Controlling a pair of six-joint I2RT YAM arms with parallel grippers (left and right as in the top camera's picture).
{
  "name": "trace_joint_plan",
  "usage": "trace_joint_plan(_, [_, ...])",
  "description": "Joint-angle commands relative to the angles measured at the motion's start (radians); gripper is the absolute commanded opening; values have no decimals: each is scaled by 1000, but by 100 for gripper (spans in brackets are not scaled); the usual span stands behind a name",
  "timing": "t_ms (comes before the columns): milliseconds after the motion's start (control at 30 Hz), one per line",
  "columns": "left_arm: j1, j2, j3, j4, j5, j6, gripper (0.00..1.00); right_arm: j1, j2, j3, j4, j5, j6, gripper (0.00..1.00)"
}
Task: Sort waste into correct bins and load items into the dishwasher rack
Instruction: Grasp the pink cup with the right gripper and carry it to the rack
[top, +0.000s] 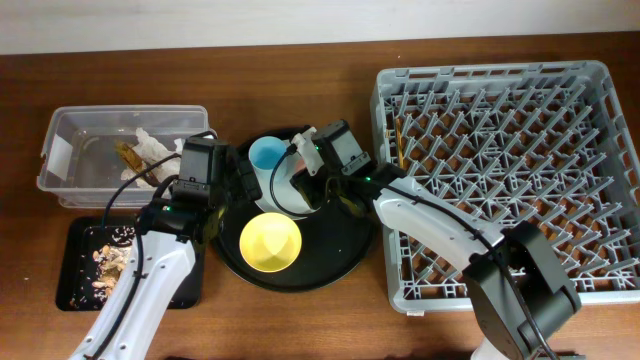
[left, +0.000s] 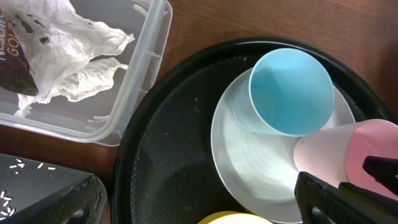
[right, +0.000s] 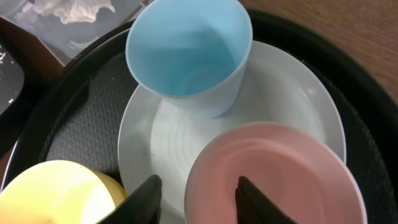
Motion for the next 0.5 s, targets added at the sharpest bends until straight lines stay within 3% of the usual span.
trace_joint_plan(0, [3, -8, 13, 2, -7, 5, 99, 3, 11, 10, -25, 12, -8, 34])
trace_joint_plan(133, [3, -8, 13, 2, -7, 6, 99, 3, 11, 10, -58, 17, -9, 34])
trace_joint_plan(200, [3, -8, 13, 2, -7, 6, 99, 3, 11, 10, -71, 46, -9, 26])
trace_joint_plan(433, [3, -8, 13, 2, -7, 6, 99, 3, 10, 10, -97, 44, -8, 19])
trace_joint_plan(467, [3, -8, 13, 2, -7, 6, 99, 3, -5, 10, -98, 45, -8, 14])
